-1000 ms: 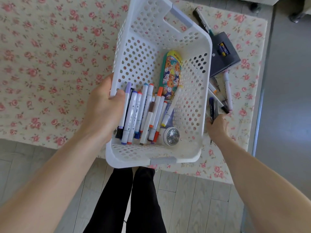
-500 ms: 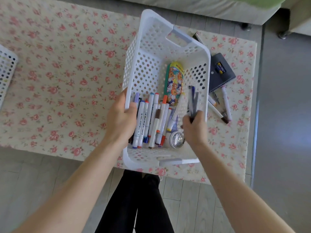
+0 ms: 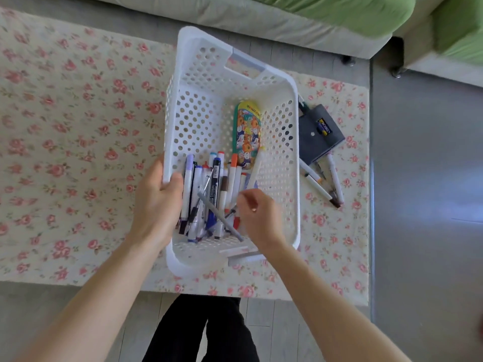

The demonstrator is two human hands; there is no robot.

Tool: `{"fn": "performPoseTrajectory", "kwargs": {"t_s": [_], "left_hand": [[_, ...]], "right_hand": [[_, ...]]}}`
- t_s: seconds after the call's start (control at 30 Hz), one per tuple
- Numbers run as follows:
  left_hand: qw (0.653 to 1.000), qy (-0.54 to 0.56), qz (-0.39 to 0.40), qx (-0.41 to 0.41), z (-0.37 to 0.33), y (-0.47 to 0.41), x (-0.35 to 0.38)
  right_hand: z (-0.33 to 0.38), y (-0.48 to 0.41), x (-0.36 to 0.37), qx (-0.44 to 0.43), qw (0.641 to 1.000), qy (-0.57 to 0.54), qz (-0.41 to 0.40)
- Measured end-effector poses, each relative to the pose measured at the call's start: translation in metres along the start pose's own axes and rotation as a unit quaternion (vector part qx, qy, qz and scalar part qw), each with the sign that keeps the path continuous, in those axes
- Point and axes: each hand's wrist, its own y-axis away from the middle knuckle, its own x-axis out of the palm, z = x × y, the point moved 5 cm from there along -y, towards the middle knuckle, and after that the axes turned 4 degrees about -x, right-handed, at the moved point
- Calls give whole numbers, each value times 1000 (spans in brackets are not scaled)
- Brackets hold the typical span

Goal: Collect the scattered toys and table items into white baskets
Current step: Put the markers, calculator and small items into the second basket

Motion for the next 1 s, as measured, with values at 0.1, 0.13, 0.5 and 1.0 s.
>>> {"fn": "performPoseTrajectory", "kwargs": {"t_s": [0.1,0.13,0.5,1.0], "left_hand": [[1000,-4,-24,-13,-3,-9,-3],[999,-7,-34,-15,-5,-10,-7],[998,-19,-53,-26,-22,-34,10],[997,9,-57,-44,-41,-25,37]], "right_hand": [[-18,-17,-40,-2,980,-86,-178],[-28,-21,-53,4,971,-87,-223],[-131,-120,-100,69,956,283,-28],[-147,-137,-106,63,958,280,6]]}}
